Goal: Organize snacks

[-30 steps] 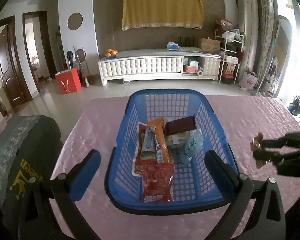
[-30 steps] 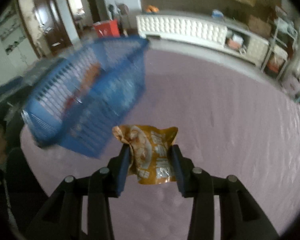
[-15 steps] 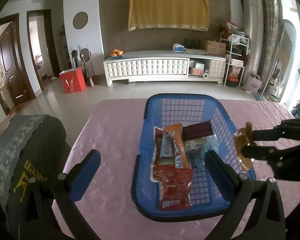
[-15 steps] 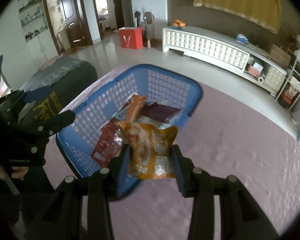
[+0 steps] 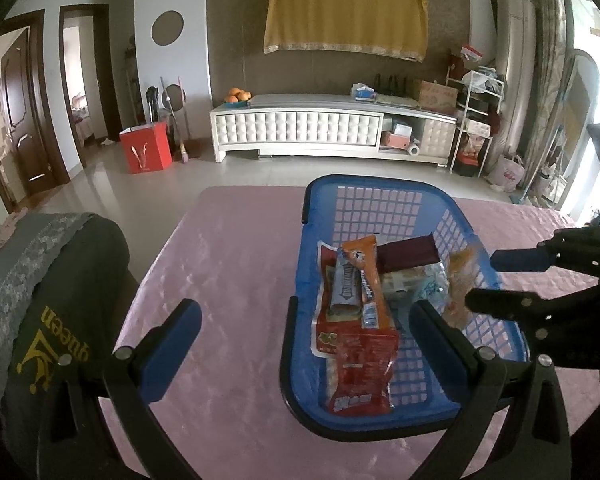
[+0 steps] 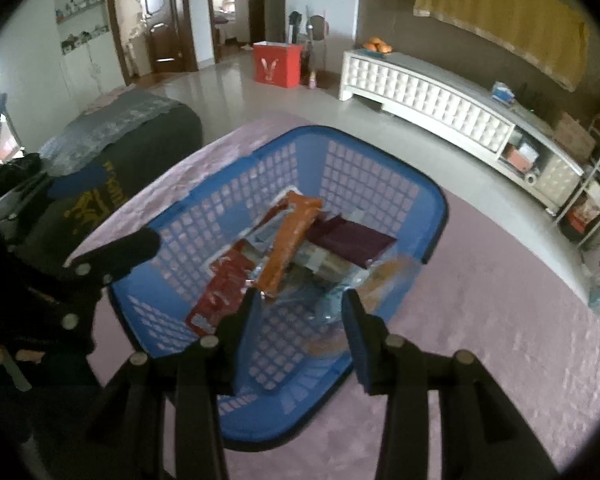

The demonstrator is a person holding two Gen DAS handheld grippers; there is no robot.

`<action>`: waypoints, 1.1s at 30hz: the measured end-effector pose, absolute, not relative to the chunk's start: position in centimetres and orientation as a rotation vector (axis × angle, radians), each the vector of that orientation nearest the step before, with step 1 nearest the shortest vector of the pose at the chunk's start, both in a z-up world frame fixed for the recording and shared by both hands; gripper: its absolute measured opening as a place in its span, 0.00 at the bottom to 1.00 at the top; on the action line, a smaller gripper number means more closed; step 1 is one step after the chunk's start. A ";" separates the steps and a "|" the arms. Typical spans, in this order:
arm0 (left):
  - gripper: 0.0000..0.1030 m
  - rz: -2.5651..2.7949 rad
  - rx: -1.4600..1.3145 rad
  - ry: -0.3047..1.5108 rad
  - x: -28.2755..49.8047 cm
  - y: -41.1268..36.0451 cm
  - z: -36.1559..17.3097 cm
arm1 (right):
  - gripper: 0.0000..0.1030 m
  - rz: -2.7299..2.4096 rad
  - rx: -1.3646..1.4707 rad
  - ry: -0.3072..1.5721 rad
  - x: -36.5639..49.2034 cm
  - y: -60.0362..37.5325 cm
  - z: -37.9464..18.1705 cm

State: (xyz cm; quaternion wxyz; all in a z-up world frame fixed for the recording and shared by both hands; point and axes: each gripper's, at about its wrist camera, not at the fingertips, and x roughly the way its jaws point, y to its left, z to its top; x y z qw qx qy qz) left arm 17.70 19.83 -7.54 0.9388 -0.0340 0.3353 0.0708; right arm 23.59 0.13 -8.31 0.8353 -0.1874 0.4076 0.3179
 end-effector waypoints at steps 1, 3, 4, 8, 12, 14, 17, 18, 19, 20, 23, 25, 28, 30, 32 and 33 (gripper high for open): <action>1.00 0.142 -0.071 0.684 17.6 19.7 -7.4 | 0.59 0.676 -0.376 0.864 23.6 -0.2 -8.2; 1.00 0.135 -0.068 0.671 17.1 19.3 -6.9 | 0.66 0.673 -0.351 0.850 23.4 -1.0 -7.7; 1.00 0.130 -0.067 0.665 16.9 19.0 -6.7 | 0.68 0.666 -0.350 0.839 23.2 -1.2 -7.5; 1.00 0.115 -0.057 0.633 16.0 17.8 -5.4 | 0.72 0.632 -0.326 0.772 21.8 -2.9 -5.7; 1.00 0.105 -0.067 0.593 14.6 16.2 -4.1 | 0.76 0.576 -0.276 0.694 19.9 -5.3 -3.4; 1.00 0.105 -0.072 0.592 14.1 15.4 -3.6 | 0.80 0.550 -0.256 0.663 19.0 -6.3 -2.5; 1.00 0.121 -0.088 0.587 13.1 14.1 -3.0 | 0.85 0.530 -0.220 0.616 17.2 -8.1 -1.3; 1.00 0.118 -0.101 0.574 12.5 13.6 -2.6 | 0.86 0.517 -0.210 0.608 16.7 -8.6 -1.0; 1.00 0.118 -0.108 0.570 12.1 13.3 -2.4 | 0.88 0.498 -0.203 0.598 16.0 -9.2 -0.8; 1.00 0.118 -0.114 0.564 11.6 12.8 -2.1 | 0.90 0.477 -0.198 0.591 15.5 -9.7 -0.6; 1.00 0.123 -0.100 0.536 9.9 11.3 -1.2 | 0.97 0.414 -0.182 0.553 13.7 -11.1 -0.1; 1.00 0.139 -0.091 0.513 8.7 10.4 -0.7 | 1.00 0.381 -0.177 0.516 12.0 -12.0 0.4; 1.00 0.110 -0.114 0.486 7.0 9.3 0.0 | 1.00 0.348 -0.193 0.475 10.0 -12.4 0.7; 1.00 0.099 -0.108 0.473 6.1 8.7 0.3 | 1.00 0.342 -0.208 0.462 8.8 -12.4 0.9; 1.00 0.096 -0.092 0.459 5.1 7.9 0.6 | 1.00 0.339 -0.209 0.446 7.6 -12.5 1.2; 1.00 0.088 -0.084 0.454 4.5 7.5 0.8 | 1.00 0.337 -0.203 0.440 7.2 -12.7 1.2</action>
